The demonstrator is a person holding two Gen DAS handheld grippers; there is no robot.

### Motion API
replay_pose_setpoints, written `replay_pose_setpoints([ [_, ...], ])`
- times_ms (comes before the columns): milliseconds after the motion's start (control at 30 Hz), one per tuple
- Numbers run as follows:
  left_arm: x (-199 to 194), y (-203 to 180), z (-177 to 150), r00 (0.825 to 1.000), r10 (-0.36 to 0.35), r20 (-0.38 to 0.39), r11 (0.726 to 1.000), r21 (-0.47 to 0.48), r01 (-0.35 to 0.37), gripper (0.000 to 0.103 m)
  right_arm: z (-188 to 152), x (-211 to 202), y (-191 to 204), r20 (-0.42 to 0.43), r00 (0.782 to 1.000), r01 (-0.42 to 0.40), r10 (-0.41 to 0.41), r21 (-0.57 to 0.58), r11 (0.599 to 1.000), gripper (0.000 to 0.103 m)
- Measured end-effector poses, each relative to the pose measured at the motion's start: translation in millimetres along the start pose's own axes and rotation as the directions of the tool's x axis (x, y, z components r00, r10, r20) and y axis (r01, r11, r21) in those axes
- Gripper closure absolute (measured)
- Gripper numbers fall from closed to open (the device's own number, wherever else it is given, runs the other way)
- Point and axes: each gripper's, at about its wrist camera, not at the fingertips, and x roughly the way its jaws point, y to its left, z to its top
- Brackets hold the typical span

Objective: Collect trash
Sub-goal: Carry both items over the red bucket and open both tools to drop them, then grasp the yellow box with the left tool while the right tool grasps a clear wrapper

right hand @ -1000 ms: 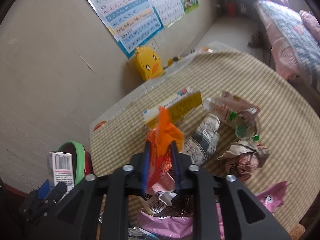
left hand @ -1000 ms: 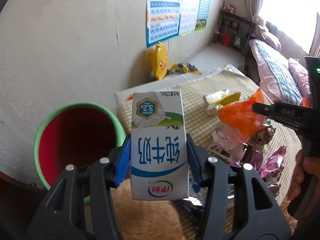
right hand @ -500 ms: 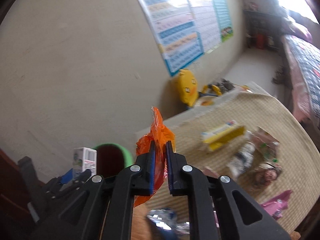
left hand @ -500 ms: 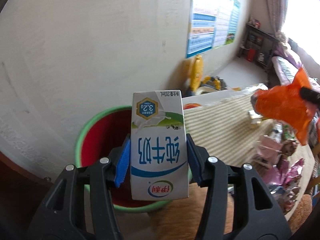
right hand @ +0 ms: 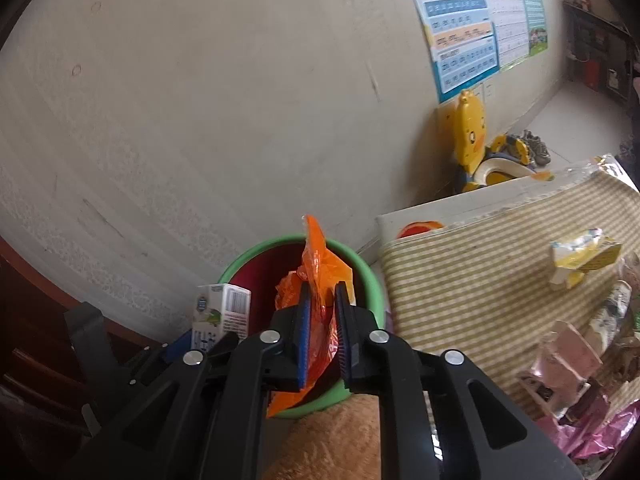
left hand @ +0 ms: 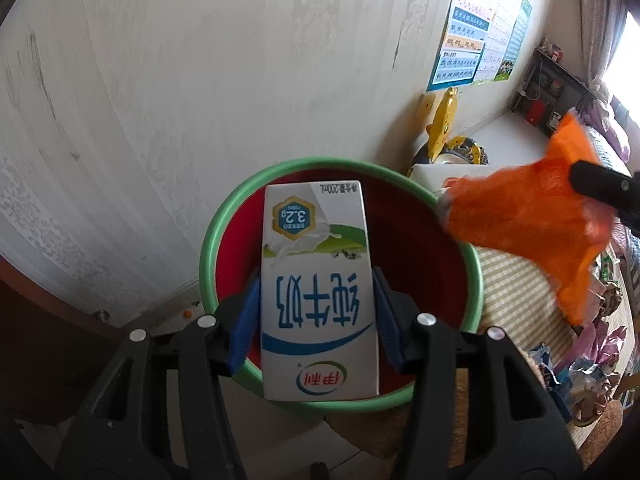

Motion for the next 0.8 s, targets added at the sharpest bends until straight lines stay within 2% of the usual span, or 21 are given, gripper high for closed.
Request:
replay_pose_setpoints([
  [33,0.1,2.1,-0.8,1.0,0.009,0.008,1.0,-0.008,-0.008,0.034,0.8,0.1,4.3,0.007,1.0,0.003,-0.003,-0.005,1.0,0.064],
  [67,0.4,1.7,1.2,1.0,0.008,0.014,1.0,-0.014,-0.008,0.031,-0.2,-3.1,6.8,0.018,1.0,0.011,-0.011,-0.015,1.0,0.056],
  [200,1.0,3.6,1.6,1.0,0.005,0.018,1.0,-0.021,-0.004,0.029,-1.1,-5.5,14.7,0.034,0.999,0.042,-0.04,-0.058,0.997,0.055],
  [467,2.3,-4.9,2.6,1.0,-0.01,0.017,1.0,-0.004,0.01,0.029,-12.2,-14.0,5.9,0.035,0.997,0.067,-0.066,-0.036,0.997,0.051],
  [800,-8.2,-26.6,3.6,0.999,-0.037,0.032,0.999,0.04,0.036,0.029,-22.5,-39.0,-43.8,0.062,0.988,0.142,-0.145,0.05,0.989,0.044],
])
